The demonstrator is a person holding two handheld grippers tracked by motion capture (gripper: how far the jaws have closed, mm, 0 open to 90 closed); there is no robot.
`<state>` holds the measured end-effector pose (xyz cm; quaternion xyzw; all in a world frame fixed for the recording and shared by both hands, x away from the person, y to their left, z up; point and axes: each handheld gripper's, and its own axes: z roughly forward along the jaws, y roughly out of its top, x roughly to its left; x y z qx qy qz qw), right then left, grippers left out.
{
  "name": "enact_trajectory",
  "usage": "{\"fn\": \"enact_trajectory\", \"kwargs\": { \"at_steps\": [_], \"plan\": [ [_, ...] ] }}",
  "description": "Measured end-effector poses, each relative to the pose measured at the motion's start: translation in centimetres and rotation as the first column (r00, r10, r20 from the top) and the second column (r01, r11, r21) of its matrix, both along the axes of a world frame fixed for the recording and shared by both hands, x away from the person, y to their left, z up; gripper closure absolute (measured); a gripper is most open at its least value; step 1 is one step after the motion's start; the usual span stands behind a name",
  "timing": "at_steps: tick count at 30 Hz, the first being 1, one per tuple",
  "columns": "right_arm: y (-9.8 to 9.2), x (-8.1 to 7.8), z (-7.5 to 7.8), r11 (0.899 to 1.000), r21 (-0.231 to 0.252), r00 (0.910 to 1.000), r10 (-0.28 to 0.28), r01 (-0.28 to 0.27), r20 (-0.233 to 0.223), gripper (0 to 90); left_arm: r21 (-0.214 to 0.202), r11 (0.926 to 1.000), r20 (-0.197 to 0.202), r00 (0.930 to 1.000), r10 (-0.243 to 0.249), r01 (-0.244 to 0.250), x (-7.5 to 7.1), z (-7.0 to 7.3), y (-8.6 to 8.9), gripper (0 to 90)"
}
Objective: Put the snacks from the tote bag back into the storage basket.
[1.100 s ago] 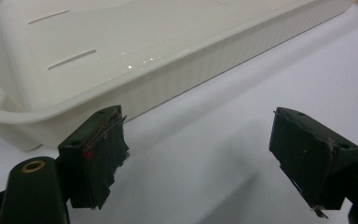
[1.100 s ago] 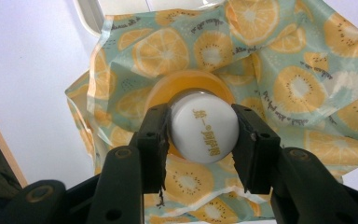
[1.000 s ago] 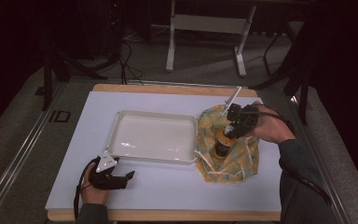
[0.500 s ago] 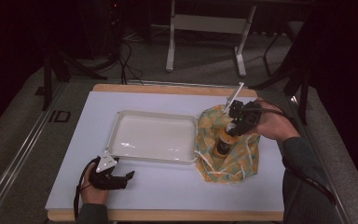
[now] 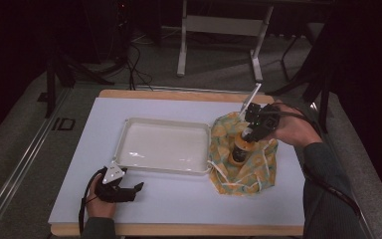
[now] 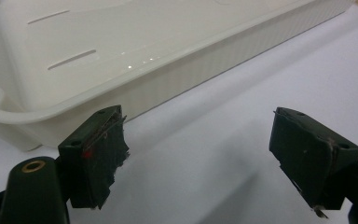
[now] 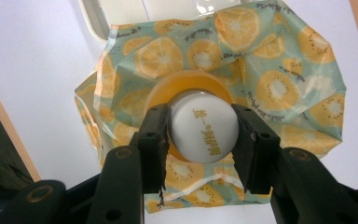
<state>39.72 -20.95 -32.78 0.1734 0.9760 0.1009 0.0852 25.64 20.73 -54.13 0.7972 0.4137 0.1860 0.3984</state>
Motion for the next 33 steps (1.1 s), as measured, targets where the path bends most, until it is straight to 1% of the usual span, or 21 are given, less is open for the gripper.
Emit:
{"fn": "enact_trajectory", "kwargs": {
  "at_steps": [17, 27, 33],
  "plan": [
    [-0.3, 0.2, 1.5, 1.0, -0.002, 0.9996, -0.023, 0.023, 0.014, 58.9, 0.0, 1.0, -0.001, 1.0, 0.0, 0.0, 0.0, 0.0, 0.0, 18.7],
    [-0.3, 0.3, 2.1, 1.0, 0.006, 0.9989, -0.027, 0.027, 0.038, 58.9, -0.001, 1.0, -0.001, 1.0, 0.0, 0.0, 0.0, 0.0, 0.0, 18.7],
    [-0.1, 0.4, 2.4, 1.0, 0.009, 0.999, -0.022, 0.021, 0.04, 58.9, 0.0, 1.0, -0.001, 1.0, -0.001, 0.001, 0.0, 0.0, 0.0, 18.7]
  ]
}}
